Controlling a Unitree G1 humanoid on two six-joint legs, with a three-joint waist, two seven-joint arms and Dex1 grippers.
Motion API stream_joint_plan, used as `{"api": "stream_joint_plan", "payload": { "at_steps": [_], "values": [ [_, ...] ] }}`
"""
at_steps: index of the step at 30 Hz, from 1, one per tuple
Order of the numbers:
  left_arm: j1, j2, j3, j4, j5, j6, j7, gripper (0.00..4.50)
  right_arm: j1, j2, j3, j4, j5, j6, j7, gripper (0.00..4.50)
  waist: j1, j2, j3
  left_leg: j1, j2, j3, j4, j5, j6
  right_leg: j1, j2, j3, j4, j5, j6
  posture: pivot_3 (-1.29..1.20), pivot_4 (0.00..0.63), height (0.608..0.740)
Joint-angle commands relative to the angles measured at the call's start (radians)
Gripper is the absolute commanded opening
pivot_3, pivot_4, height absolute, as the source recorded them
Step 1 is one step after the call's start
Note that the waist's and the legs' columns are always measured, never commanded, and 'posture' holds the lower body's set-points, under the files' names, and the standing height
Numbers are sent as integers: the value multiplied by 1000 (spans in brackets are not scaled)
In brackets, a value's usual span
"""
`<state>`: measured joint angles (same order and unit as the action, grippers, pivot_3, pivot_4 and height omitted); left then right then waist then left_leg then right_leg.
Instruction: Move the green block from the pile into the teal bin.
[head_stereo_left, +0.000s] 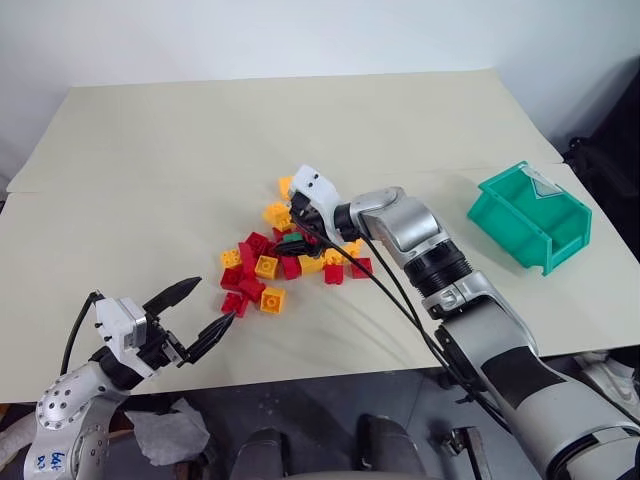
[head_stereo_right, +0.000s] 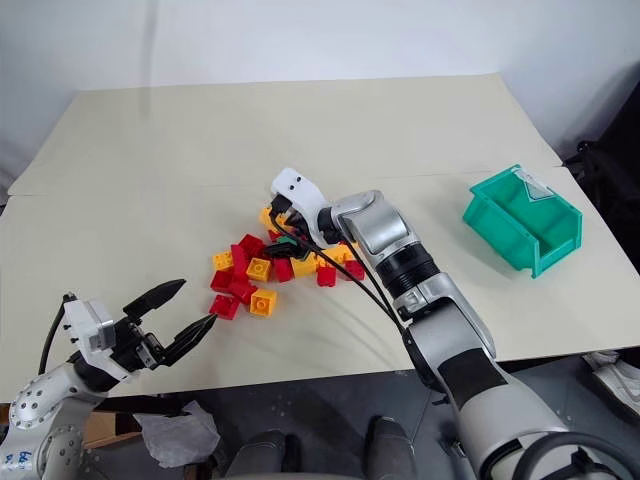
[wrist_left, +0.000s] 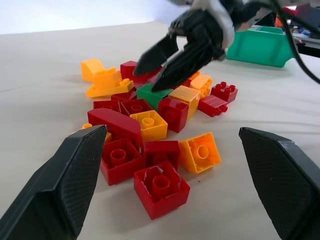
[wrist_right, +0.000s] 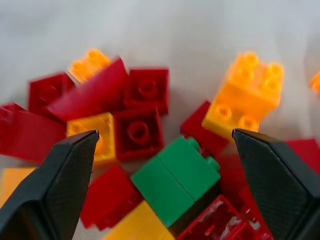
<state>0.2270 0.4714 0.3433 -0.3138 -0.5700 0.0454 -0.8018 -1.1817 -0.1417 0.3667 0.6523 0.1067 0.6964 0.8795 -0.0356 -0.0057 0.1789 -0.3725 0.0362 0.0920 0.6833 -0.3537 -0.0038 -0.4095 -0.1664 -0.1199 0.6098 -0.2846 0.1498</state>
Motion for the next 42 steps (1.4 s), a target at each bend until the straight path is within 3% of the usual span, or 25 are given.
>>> {"api": "stream_joint_plan", "payload": {
  "at_steps": [1, 11, 14, 18, 19, 34, 42],
  "values": [
    [4, -5, 3, -29, 5, -24, 6, 4500, -38, 12, 11, 28, -41, -23, 3, 4462, -3, 0, 0, 0, 0, 0, 0, 0, 0, 0, 0, 0, 0, 0, 0, 0, 150, 740],
    [3, -14, -1, -24, 11, -39, 16, 4500, -39, -11, 34, 78, -117, -33, 28, 4462, -1, 0, 0, 0, 0, 0, 0, 0, 0, 0, 0, 0, 0, 0, 0, 0, 150, 740],
    [2, -17, -1, -26, 12, -40, 19, 4500, -38, -15, 41, 75, -125, -20, 51, 3889, 0, 0, 0, 0, 0, 0, 0, 0, 0, 0, 0, 0, 0, 0, 0, 0, 150, 740],
    [6, -18, -1, -33, 13, -40, 24, 4500, -39, -16, 41, 72, -128, -3, 73, 2597, 2, 0, 0, 0, 0, 0, 0, 0, 0, 0, 0, 0, 0, 0, 0, 0, 150, 740],
    [6, -18, -1, -34, 14, -39, 26, 4500, -41, -16, 41, 72, -128, 2, 79, 2497, 2, 0, 0, 0, 0, 0, 0, 0, 0, 0, 0, 0, 0, 0, 0, 0, 150, 740],
    [-2, -10, 1, -39, 9, -30, 38, 4500, -32, -52, 14, 73, -127, -52, 169, 2497, 2, 0, 0, 0, 0, 0, 0, 0, 0, 0, 0, 0, 0, 0, 0, 0, 150, 740],
    [-28, 3, 2, -42, 2, -13, 39, 4500, -19, -65, -73, 31, -65, -99, 201, 2499, -1, 0, 0, 0, 0, 0, 0, 0, 0, 0, 0, 0, 0, 0, 0, 0, 150, 740]
  ]
}}
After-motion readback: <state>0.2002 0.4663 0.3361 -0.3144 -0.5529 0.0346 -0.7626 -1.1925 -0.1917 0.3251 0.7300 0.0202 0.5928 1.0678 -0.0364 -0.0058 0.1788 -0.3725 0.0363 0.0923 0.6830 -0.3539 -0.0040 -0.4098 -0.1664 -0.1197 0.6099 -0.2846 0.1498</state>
